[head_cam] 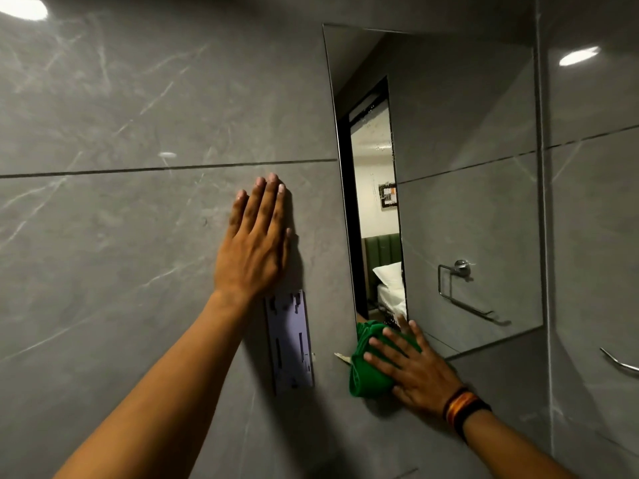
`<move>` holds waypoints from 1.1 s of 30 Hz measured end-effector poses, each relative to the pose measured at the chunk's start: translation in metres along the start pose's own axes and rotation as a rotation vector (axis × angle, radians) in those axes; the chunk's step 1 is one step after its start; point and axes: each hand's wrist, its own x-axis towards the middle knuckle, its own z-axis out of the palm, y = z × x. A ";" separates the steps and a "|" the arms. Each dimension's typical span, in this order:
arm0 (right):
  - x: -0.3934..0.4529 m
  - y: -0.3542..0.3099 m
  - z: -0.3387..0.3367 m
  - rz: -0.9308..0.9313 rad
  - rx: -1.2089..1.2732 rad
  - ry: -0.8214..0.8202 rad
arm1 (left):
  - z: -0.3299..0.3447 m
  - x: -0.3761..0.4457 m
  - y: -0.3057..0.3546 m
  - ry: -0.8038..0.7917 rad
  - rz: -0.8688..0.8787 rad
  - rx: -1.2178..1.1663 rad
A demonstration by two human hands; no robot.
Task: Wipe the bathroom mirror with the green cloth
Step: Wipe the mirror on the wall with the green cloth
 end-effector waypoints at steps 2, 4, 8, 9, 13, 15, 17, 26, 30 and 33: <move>0.017 0.021 -0.010 0.037 0.016 0.050 | 0.001 -0.001 0.000 -0.003 -0.002 0.007; 0.043 0.046 -0.024 0.063 0.024 0.094 | 0.000 0.000 0.000 -0.006 -0.004 0.011; 0.102 0.098 -0.059 0.079 0.063 0.185 | 0.000 -0.001 0.002 0.011 -0.004 -0.006; 0.118 0.111 -0.069 0.096 0.071 0.196 | 0.000 -0.001 0.002 0.017 -0.003 -0.007; 0.180 0.157 -0.105 0.193 0.095 0.248 | 0.002 0.000 0.001 0.040 0.008 0.007; 0.208 0.180 -0.122 0.257 0.107 0.283 | 0.002 0.000 0.001 0.040 0.008 0.015; 0.238 0.202 -0.138 0.344 0.147 0.325 | 0.003 0.000 0.001 0.042 0.009 0.025; 0.331 0.252 -0.186 0.707 0.250 0.426 | 0.002 0.000 0.000 0.050 0.011 0.018; 0.333 0.240 -0.178 0.572 0.300 0.660 | 0.004 0.000 -0.001 0.059 0.018 0.015; 0.330 0.250 -0.170 0.493 0.439 0.722 | 0.005 0.000 -0.002 0.060 0.023 0.009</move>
